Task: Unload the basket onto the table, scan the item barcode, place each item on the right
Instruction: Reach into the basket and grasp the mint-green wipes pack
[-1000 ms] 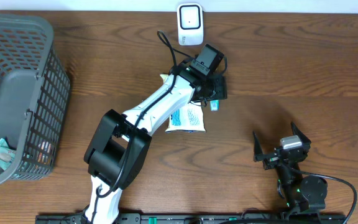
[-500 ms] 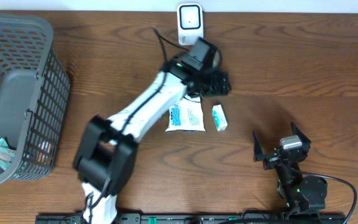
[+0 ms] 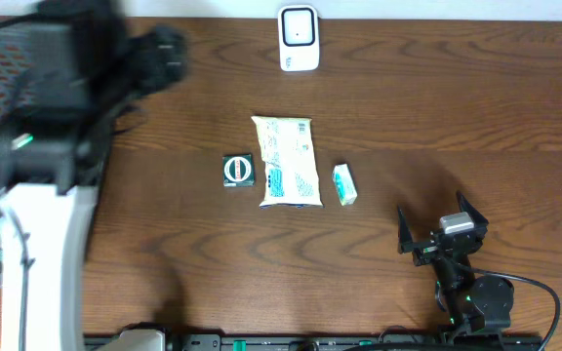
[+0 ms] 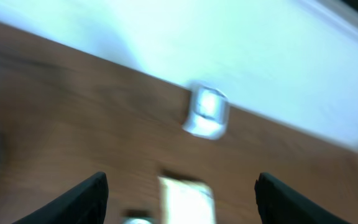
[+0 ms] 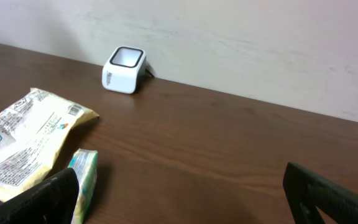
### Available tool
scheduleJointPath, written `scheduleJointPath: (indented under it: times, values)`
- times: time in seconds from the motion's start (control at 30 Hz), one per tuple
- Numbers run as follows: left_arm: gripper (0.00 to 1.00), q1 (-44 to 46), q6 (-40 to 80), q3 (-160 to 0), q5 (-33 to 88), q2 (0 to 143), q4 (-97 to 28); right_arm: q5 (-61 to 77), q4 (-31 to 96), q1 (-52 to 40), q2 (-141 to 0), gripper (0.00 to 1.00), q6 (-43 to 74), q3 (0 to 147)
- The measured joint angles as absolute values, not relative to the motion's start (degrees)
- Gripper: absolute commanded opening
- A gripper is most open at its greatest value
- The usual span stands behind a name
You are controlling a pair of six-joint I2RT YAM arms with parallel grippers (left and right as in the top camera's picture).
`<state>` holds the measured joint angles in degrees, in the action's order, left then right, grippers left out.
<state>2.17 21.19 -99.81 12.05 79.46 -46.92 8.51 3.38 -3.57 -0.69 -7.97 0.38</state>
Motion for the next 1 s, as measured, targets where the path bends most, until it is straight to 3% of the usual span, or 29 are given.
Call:
scheduleJointPath:
  times: [0.2,0.5,0.7,1.0]
  values:
    - [0.75,-14.85,20.51,-100.97,4.97,75.53,-57.63,8.51,3.38,-3.57,-0.69,0.99,-7.97,0.38]
    - [0.72,-35.51,22.37,-99.79,1.52,86.41,-64.64,8.51,3.38,-3.57,-0.69,0.99,-7.97,0.38]
    - [0.73,-39.75,24.64,-92.75,-3.79,92.36,-62.43,8.51,3.38,-3.57,-0.69,0.99,-7.99,0.38]
    - [0.80,-42.50,23.92,-77.97,-10.28,94.11,-48.88,8.51,3.38,-3.57,-0.69,0.99,-7.97,0.38]
